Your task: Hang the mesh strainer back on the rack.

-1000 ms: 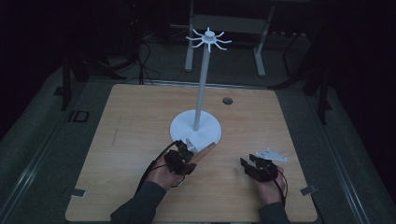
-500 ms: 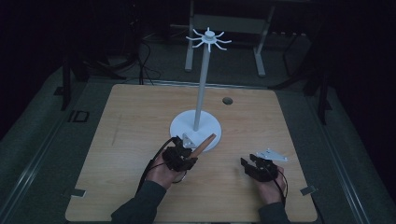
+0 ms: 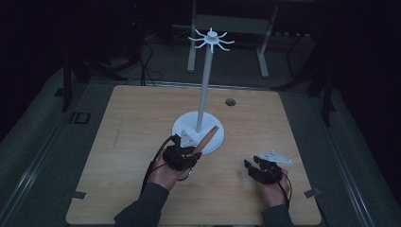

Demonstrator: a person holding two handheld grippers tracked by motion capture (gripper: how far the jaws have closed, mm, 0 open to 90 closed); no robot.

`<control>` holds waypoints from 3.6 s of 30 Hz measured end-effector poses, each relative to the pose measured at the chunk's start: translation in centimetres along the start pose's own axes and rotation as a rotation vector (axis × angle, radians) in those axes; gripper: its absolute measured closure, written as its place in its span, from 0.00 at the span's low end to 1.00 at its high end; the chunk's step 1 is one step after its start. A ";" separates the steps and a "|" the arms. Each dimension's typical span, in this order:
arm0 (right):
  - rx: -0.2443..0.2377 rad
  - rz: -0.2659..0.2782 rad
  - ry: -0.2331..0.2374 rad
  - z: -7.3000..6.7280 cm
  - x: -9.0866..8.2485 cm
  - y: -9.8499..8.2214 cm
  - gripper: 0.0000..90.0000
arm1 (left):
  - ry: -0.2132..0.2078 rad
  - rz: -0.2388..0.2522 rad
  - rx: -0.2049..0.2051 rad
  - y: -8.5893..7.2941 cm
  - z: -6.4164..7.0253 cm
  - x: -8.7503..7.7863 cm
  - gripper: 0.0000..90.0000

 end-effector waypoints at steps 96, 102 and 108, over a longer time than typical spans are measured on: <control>0.006 0.001 -0.011 0.2 0.1 -0.1 0.58 | 0.158 0.490 -0.177 10.2 -2.9 -7.8 0.77; 0.005 0.001 -0.011 0.2 0.1 -0.1 0.58 | 0.160 0.509 -0.199 10.5 -3.2 -8.1 0.77; 0.002 0.002 -0.011 0.1 0.2 -0.1 0.58 | 0.159 0.529 -0.215 10.9 -3.4 -8.5 0.77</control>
Point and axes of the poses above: each handheld gripper's, and its own axes: x roughly forward along the jaws, y roughly out of its top, z roughly to its right, the point moved 8 cm from there along x, roughly forward along the jaws, and after that the axes turned 3 degrees about -z, right-handed, at the moved point
